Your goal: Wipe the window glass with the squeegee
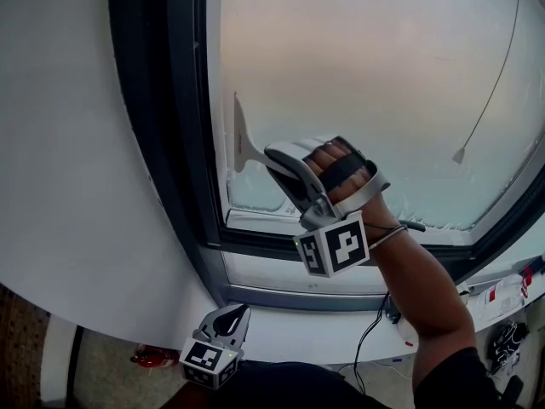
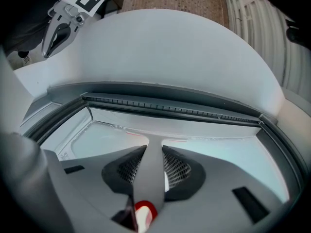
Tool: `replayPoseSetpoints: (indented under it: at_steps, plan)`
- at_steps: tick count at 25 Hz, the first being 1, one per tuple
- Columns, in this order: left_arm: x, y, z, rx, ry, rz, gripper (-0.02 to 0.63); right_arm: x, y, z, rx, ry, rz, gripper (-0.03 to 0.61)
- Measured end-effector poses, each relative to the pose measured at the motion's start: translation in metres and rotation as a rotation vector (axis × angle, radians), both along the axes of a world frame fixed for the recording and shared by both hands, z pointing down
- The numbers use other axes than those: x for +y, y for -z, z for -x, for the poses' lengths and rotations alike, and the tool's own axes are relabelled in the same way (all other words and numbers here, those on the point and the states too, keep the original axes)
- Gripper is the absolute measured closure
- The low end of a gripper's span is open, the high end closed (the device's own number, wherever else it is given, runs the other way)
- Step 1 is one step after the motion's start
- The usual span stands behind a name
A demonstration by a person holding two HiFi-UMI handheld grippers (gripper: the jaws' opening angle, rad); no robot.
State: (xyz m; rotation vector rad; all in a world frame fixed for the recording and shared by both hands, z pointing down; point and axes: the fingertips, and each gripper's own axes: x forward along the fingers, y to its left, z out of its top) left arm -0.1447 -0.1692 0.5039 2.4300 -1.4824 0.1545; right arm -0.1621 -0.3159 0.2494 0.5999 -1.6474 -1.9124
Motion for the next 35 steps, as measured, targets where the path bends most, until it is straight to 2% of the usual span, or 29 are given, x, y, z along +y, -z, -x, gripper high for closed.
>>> replayPoseSetpoints:
  at_steps: [11,30,35]
  plan:
    - [-0.006,0.002,-0.035,-0.006,-0.059,-0.001,0.614,-0.003,0.003,-0.054,0.018,-0.059,-0.043,0.491]
    - [-0.007,-0.002,-0.123,0.006,-0.200,-0.015,0.614,-0.001,0.009,-0.182,0.041,-0.162,0.021,0.491]
    - [-0.007,0.002,-0.138,0.006,-0.199,-0.010,0.614,-0.001,0.015,-0.211,0.031,-0.185,0.031,0.491]
